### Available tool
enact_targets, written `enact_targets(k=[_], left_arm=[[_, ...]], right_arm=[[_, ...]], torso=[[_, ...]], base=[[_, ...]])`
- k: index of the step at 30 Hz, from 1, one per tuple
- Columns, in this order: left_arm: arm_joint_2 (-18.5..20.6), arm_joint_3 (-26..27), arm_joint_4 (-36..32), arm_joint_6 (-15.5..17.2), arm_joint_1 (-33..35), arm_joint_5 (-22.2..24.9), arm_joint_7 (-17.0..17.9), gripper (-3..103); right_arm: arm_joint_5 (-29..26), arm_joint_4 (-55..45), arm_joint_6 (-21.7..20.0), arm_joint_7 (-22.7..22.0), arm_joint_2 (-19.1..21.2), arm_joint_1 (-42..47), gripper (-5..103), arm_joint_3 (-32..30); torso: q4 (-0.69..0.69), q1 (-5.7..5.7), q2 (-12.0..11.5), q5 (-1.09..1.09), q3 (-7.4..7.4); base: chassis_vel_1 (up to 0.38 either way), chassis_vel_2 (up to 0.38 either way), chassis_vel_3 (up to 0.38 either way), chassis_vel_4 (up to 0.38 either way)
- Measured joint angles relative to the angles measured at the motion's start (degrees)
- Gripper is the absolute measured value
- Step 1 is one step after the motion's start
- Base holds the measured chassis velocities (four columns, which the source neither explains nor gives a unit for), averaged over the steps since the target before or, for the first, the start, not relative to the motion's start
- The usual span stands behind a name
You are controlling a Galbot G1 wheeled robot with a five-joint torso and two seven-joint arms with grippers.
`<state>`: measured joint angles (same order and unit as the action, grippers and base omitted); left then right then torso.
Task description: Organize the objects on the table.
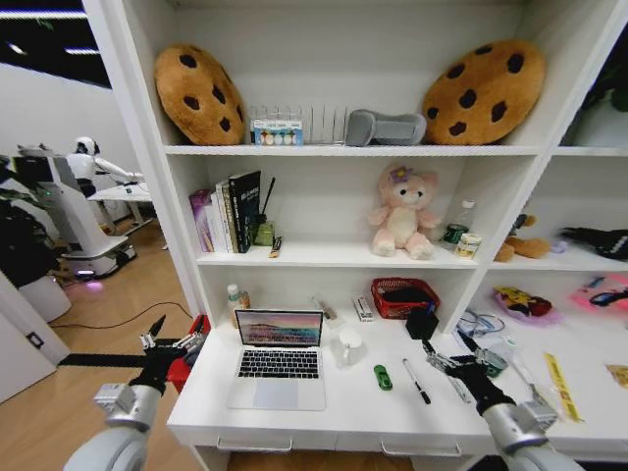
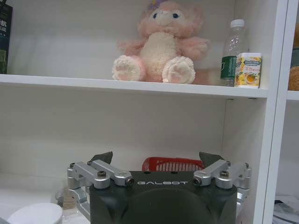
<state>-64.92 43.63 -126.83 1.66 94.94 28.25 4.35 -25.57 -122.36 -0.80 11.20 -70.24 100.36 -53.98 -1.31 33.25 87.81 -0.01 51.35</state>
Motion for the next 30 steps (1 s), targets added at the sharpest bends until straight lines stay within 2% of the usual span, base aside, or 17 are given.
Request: enact_targets(k=[12, 14, 17, 19, 20, 23, 24, 26, 27, 28, 29, 30], left_arm=[[-0.30, 0.27, -0.01, -0.14, 0.67, -0.11, -0.09, 102], [-0.27, 0.31, -0.02, -0.16, 0.68, -0.11, -0.09, 93], [-0.24, 0.34, -0.03, -0.17, 0.69, -0.12, -0.10, 87], [-0.09, 0.31, -0.04, -0.18, 0.68, -0.27, -0.12, 76], [-0.09, 0.31, -0.04, -0.18, 0.68, -0.27, -0.12, 76], [0.65, -0.28, -0.04, -0.23, 0.96, -1.32, -0.51, 59], [0.65, -0.28, -0.04, -0.23, 0.96, -1.32, -0.51, 59], [3.43, -0.37, 0.11, -0.24, 1.59, -1.33, -1.09, 48], [3.43, -0.37, 0.11, -0.24, 1.59, -1.33, -1.09, 48], [5.67, -0.28, 0.31, -0.23, 1.91, -1.13, -1.38, 43], [9.09, -0.24, 0.46, -0.24, 2.45, -0.85, -1.65, 38], [14.14, -0.58, 0.59, -0.25, 2.72, -0.52, -1.97, 32]], right_arm=[[0.21, 0.10, 0.14, -0.01, -0.06, -0.23, 100, 0.41], [0.18, 0.10, 0.20, -0.03, -0.05, -0.24, 100, 0.46], [0.16, 0.07, 0.26, -0.09, -0.05, -0.24, 100, 0.50], [0.15, -0.14, 0.30, -0.41, -0.08, -0.24, 100, 0.55], [0.15, -0.14, 0.30, -0.41, -0.08, -0.24, 100, 0.55], [0.45, -0.06, 0.34, -1.03, -0.32, -0.16, 100, 0.58], [0.45, -0.06, 0.34, -1.03, -0.32, -0.16, 100, 0.58], [1.07, 0.41, 0.66, -1.23, -0.92, 0.27, 100, 0.57], [1.07, 0.41, 0.66, -1.23, -0.92, 0.27, 100, 0.57], [1.26, 0.62, 0.89, -1.26, -1.27, 0.44, 100, 0.57], [1.57, 0.99, 1.20, -1.27, -1.61, 0.53, 100, 0.58], [1.84, 1.49, 1.54, -1.28, -2.03, 0.53, 100, 0.65]], torso=[[0.01, -0.01, 0.00, 0.00, 0.00], [0.02, 0.00, 0.00, 0.01, 0.00], [0.01, 0.00, 0.00, 0.01, 0.00], [0.01, 0.00, 0.00, 0.00, 0.00], [0.01, 0.00, 0.00, 0.00, 0.00], [0.02, 0.02, -0.01, 0.00, 0.01], [0.02, 0.02, -0.01, 0.00, 0.01], [0.01, -0.01, 0.01, 0.00, -0.01], [0.01, -0.01, 0.01, 0.00, -0.01], [0.01, -0.02, 0.01, 0.00, -0.01], [0.01, -0.03, 0.02, 0.00, -0.01], [0.02, -0.03, 0.02, 0.01, -0.01]], base=[[-0.112, 0.115, 0.121, -0.108], [-0.071, 0.086, 0.084, -0.069], [-0.024, 0.029, 0.024, -0.023], [0.000, 0.000, 0.000, 0.000], [0.000, 0.000, 0.000, 0.000], [0.000, 0.000, 0.000, 0.000], [0.000, 0.000, 0.000, 0.000], [0.000, 0.000, 0.000, 0.000], [0.000, 0.000, 0.000, 0.000], [0.000, 0.000, 0.000, 0.000], [0.000, 0.000, 0.000, 0.000], [0.000, 0.000, 0.000, 0.000]])
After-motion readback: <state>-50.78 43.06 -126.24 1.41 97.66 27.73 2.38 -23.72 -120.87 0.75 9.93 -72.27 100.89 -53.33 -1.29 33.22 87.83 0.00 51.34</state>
